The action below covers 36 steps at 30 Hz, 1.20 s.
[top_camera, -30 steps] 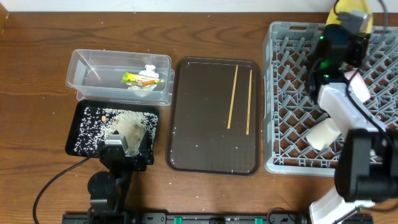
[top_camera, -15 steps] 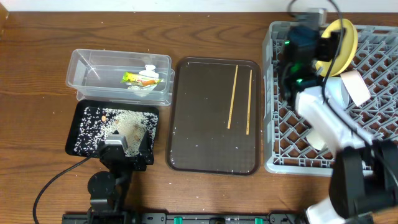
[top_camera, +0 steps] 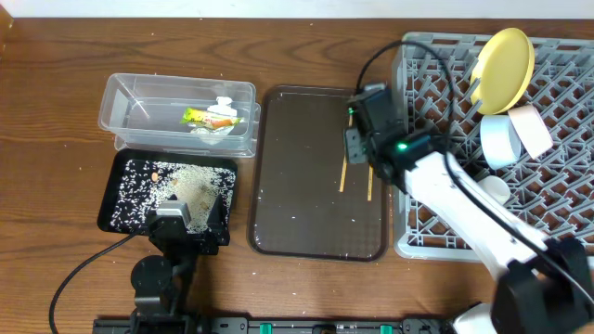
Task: Sort waste into correct bins and load items into the dishwasher rack
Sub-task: 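Move the right gripper to the chopsticks and grasp one, then carry the chopstick with the right gripper and drop it in the rack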
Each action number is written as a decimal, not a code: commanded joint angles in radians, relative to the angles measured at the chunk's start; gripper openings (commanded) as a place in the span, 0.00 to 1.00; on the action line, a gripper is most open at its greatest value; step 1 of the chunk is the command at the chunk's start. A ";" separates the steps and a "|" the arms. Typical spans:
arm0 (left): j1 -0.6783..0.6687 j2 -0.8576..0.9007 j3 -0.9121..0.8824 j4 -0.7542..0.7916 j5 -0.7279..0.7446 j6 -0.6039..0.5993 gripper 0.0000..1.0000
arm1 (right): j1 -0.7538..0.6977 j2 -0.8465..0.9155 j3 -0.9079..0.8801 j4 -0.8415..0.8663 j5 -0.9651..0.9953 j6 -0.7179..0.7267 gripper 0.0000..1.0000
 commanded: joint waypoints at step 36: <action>0.003 -0.007 -0.024 -0.006 0.006 0.016 0.91 | -0.181 -0.265 -0.004 -0.133 -0.085 -0.101 0.01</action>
